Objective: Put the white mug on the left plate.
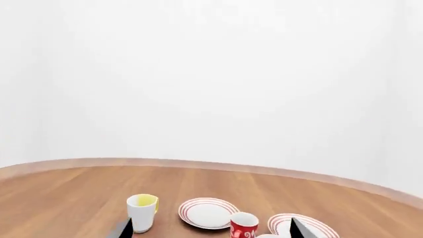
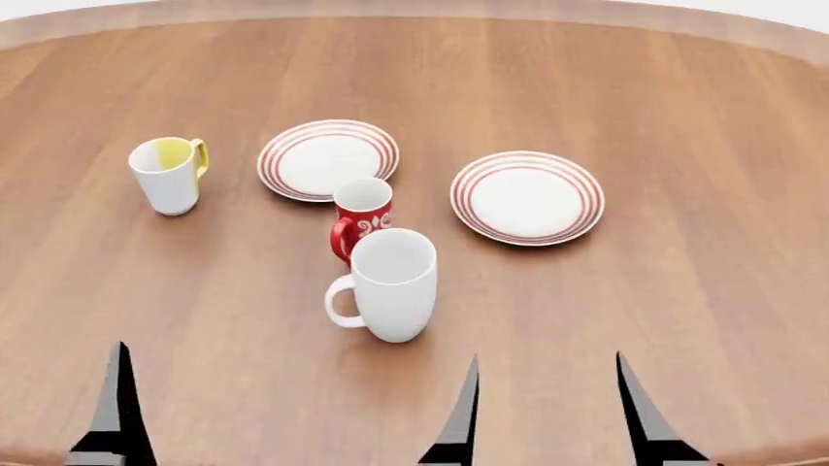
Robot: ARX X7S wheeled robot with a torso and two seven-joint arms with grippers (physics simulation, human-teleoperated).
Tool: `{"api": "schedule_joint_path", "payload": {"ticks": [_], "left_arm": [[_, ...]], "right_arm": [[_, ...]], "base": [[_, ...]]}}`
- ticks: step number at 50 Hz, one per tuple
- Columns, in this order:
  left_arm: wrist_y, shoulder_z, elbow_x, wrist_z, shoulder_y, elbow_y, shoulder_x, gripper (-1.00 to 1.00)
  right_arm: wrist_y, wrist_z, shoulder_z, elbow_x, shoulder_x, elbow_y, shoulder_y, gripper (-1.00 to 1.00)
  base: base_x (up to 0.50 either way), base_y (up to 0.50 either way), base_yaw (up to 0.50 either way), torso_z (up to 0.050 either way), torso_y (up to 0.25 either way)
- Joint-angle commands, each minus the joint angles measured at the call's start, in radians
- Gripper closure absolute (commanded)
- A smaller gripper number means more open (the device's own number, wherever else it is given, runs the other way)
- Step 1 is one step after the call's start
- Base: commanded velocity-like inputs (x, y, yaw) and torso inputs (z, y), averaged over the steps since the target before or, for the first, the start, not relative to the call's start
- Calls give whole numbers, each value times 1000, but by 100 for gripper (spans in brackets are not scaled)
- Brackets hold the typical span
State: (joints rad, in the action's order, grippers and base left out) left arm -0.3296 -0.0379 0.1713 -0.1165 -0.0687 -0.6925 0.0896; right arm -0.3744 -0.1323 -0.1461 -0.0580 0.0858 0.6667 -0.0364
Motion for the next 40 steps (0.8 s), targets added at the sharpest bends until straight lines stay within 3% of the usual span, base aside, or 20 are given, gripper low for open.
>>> {"api": "schedule_joint_path", "payload": {"ticks": [1, 11, 40], "left_arm": [[-136, 36, 106, -35, 18, -201, 17, -100], [-133, 27, 112, -55, 20, -211, 34, -100], [-111, -11, 109, -90, 9, -221, 74, -100]], "right_arm": [[-107, -30, -46, -51, 23, 164, 22, -100], [-108, -46, -66, -54, 34, 177, 31, -100], [-160, -67, -84, -31, 56, 216, 49, -100]], "base": [[0, 0, 0, 0, 0], [52, 0, 0, 0, 0], [500, 0, 0, 0, 0]]}}
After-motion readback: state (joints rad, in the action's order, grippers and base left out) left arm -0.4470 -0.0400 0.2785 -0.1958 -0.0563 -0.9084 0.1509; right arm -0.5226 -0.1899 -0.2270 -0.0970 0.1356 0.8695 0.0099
